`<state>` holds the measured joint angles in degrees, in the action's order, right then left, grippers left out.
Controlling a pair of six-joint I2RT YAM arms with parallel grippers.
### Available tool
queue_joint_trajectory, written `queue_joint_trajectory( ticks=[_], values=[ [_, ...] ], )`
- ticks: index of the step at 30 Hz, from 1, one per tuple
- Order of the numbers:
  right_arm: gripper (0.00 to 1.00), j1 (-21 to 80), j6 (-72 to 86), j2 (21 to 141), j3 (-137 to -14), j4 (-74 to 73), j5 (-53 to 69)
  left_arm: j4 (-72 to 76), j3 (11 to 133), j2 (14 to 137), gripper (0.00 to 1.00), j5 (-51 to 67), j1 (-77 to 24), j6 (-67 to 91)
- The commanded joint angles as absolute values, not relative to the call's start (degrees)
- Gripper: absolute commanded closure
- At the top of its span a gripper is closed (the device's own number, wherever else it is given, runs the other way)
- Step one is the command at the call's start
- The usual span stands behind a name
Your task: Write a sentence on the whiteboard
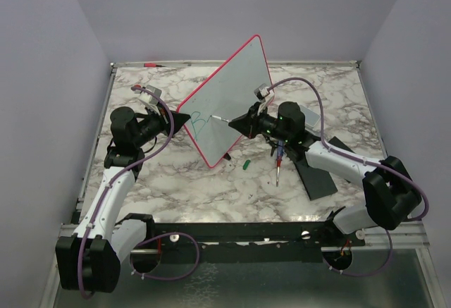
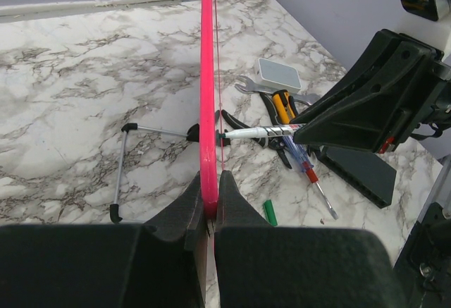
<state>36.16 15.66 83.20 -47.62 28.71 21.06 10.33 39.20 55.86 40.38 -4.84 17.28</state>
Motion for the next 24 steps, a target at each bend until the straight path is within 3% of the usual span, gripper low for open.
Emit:
queue_joint_trajectory(
  ticks=[1,24],
  values=[
    [0.99,36.12,15.47,83.26,-48.90,30.28,19.43,0.79,37.06,58.01,1.00,43.24,-5.81,12.99],
    [0.99,38.76,13.24,84.95,-49.53,30.57,25.25,0.79,37.18,57.92,1.00,43.59,-5.85,13.04]
  ],
)
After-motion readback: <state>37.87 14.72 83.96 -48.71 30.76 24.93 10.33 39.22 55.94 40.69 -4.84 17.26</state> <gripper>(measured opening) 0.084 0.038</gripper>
